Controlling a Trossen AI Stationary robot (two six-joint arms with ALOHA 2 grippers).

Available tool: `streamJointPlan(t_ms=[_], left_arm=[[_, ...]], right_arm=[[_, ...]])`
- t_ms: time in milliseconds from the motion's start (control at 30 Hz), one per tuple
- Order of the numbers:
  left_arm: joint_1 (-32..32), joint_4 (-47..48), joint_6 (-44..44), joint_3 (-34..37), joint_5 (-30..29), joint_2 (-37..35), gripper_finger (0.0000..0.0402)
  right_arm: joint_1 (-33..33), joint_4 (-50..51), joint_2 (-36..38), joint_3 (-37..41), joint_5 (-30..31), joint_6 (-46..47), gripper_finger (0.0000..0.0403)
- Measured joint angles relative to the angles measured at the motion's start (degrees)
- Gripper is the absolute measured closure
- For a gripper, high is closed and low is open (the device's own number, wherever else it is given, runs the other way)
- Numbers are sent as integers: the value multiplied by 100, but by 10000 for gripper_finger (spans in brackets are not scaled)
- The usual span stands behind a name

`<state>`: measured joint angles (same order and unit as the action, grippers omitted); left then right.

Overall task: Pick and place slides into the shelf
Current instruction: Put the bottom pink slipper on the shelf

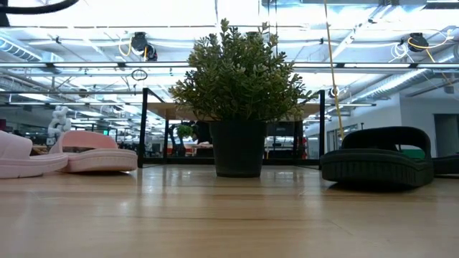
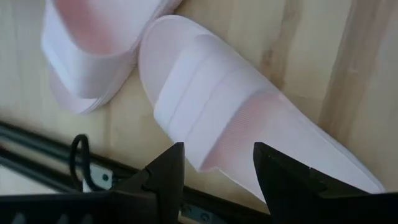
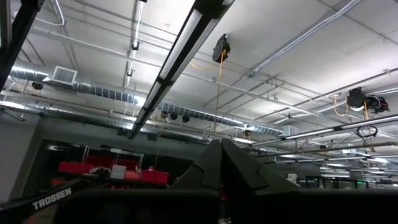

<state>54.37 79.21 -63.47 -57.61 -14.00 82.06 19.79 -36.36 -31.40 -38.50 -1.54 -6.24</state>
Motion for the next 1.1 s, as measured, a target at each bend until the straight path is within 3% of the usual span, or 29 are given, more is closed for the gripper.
streamJointPlan(t_ms=[367,667,1100], left_arm=[[45,-899,1347,581,-7,0,213],[41,-850,1237,667,-708,0,213],[41,-903,1283,902,-620,1,213]], right_arm=[[0,2,0,0,21,0,403],[0,40,-9,0,24,2,403],[0,216,-13,0,28,2,403]])
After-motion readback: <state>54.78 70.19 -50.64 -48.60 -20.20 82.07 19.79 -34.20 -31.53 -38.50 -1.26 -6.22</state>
